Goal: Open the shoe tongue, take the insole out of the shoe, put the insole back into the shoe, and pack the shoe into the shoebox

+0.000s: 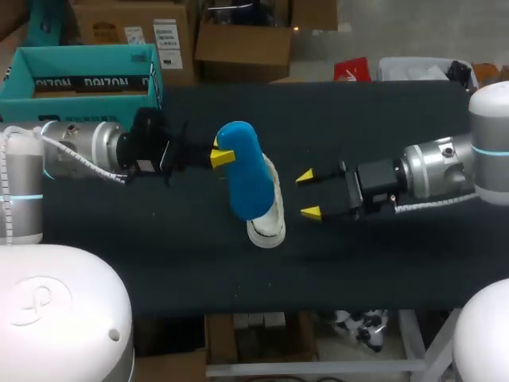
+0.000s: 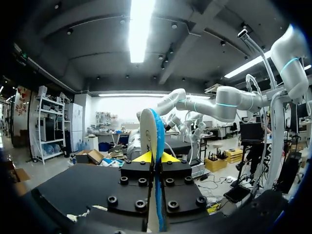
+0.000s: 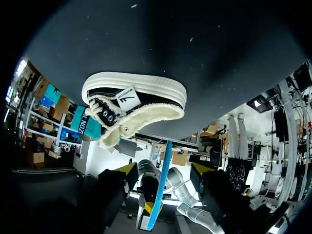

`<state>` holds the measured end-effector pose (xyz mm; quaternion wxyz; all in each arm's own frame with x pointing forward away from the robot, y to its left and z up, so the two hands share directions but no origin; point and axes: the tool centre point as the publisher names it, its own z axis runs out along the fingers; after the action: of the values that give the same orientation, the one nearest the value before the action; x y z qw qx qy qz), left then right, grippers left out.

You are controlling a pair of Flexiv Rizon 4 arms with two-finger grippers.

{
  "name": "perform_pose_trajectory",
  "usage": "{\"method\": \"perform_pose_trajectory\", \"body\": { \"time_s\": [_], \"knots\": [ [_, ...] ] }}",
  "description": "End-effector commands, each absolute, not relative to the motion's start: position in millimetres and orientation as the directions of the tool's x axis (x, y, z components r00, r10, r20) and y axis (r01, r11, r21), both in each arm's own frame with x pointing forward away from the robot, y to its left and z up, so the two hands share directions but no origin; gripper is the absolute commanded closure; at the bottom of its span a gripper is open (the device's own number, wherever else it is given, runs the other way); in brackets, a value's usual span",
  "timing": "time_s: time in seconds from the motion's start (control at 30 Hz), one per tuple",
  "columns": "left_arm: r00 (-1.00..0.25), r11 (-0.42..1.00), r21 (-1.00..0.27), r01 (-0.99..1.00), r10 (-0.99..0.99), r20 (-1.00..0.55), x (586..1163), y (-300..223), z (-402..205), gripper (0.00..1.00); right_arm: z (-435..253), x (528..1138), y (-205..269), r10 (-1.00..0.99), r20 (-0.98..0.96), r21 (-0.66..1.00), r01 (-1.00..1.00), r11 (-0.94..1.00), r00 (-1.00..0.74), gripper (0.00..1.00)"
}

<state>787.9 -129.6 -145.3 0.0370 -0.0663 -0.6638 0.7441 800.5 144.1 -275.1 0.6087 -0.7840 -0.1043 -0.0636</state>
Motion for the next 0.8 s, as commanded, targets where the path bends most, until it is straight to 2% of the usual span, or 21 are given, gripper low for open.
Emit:
{"method": "perform_pose_trajectory", "body": {
  "time_s": [0.03, 0.13, 0.2, 0.3, 0.37, 0.5, 0.57, 0.8],
  "knots": [
    [-0.976, -0.167, -0.985, 0.052, 0.199, -0.086, 800.5, -139.0, -158.2, 1.00, -280.6, 801.5, 148.2, 0.079, 0.211, -0.949, 0.223, -0.221, 0.974, 0.30],
    [-0.967, -0.175, -0.980, 0.089, 0.219, -0.127, 801.4, -144.7, -159.2, 1.00, -280.6, 802.3, 152.6, 0.074, 0.198, -0.956, 0.209, -0.206, 0.977, 0.25],
    [-0.959, -0.180, -0.976, 0.122, 0.231, -0.162, 800.4, -148.5, -159.2, 1.00, -280.8, 803.0, 155.8, 0.070, 0.186, -0.960, 0.197, -0.198, 0.980, 0.12],
    [-0.949, -0.190, -0.971, 0.147, 0.251, -0.193, 798.8, -153.3, -159.4, 1.00, -281.4, 803.9, 159.5, 0.069, 0.176, -0.964, 0.186, -0.192, 0.982, 0.09],
    [-0.944, -0.199, -0.966, 0.164, 0.254, -0.212, 799.2, -157.1, -160.4, 1.00, -281.9, 804.4, 161.7, 0.068, 0.169, -0.965, 0.179, -0.193, 0.983, 0.14],
    [-0.937, -0.206, -0.961, 0.185, 0.258, -0.236, 800.6, -163.9, -164.9, 1.00, -281.8, 805.8, 167.8, 0.069, 0.163, -0.968, 0.173, -0.179, 0.984, 0.29],
    [-0.936, -0.207, -0.961, 0.185, 0.260, -0.237, 801.5, -166.0, -167.2, 1.00, -280.9, 806.0, 169.9, 0.070, 0.163, -0.969, 0.173, -0.176, 0.984, 0.51],
    [-0.934, -0.214, -0.959, 0.185, 0.265, -0.239, 805.0, -168.3, -174.2, 1.00, -277.6, 808.6, 174.7, 0.068, 0.172, -0.969, 0.181, -0.170, 0.983, 0.56]
  ]
}}
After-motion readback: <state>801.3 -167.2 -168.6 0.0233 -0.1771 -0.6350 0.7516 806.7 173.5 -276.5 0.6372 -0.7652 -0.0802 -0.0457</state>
